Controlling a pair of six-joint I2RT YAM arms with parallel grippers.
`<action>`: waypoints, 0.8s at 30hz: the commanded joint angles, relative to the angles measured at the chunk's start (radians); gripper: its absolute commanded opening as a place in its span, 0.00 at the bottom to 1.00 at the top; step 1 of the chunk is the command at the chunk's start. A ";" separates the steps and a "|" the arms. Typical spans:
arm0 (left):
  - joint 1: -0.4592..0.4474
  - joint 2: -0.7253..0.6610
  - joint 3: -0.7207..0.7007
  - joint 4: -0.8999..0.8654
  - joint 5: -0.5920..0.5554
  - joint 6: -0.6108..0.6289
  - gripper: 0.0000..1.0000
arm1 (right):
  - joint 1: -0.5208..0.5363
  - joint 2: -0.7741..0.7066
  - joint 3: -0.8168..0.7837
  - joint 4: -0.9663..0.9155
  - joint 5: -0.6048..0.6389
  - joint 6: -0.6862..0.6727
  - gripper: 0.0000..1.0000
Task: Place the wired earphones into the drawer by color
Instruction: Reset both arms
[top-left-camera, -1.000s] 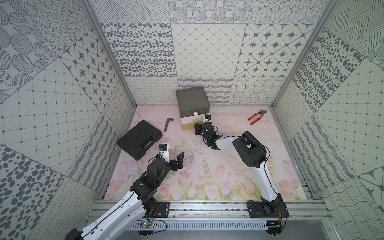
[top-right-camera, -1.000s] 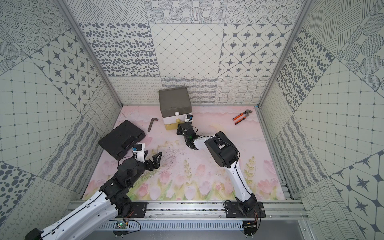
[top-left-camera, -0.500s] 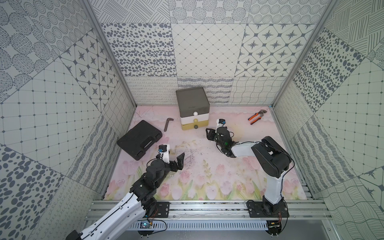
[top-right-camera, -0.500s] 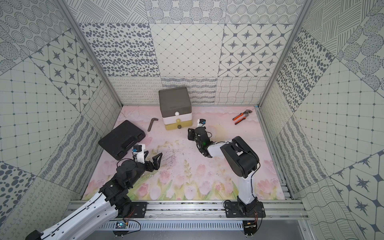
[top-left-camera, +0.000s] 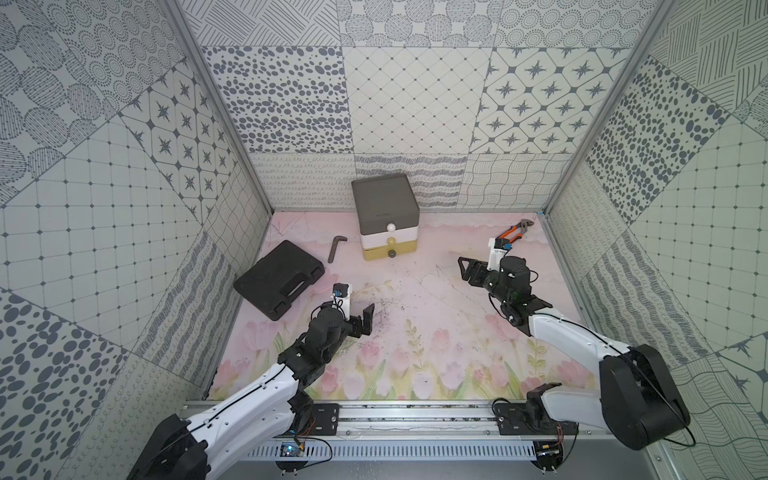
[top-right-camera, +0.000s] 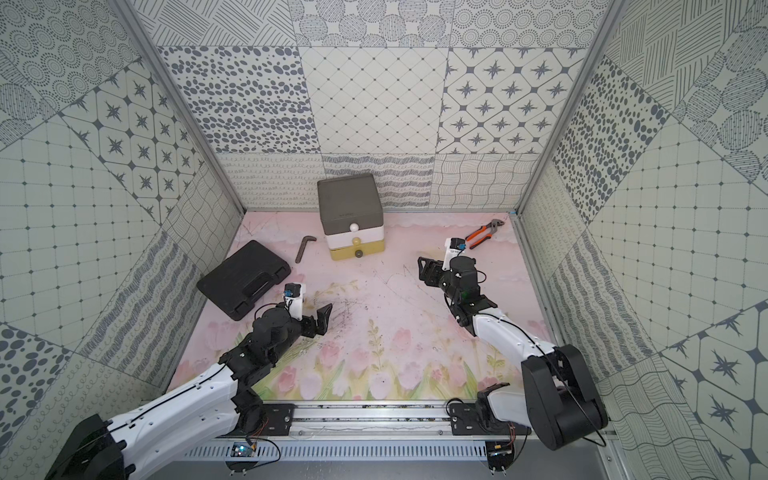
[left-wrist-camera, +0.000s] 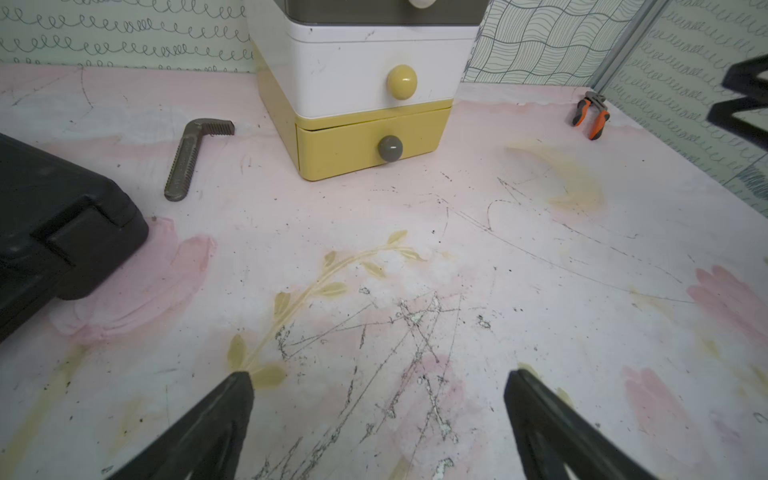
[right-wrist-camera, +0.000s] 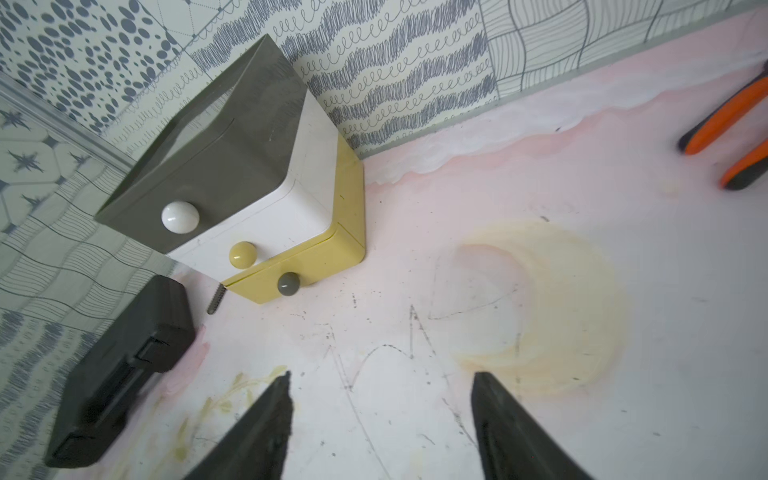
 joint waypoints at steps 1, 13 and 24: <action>0.050 0.079 0.046 0.202 -0.072 0.160 0.99 | -0.031 -0.101 -0.030 -0.112 0.040 -0.109 0.97; 0.407 0.210 0.094 0.235 0.204 0.224 0.99 | -0.094 -0.300 -0.190 -0.016 0.264 -0.260 0.97; 0.582 0.547 0.077 0.512 0.423 0.151 0.99 | -0.158 -0.223 -0.183 0.028 0.276 -0.257 0.97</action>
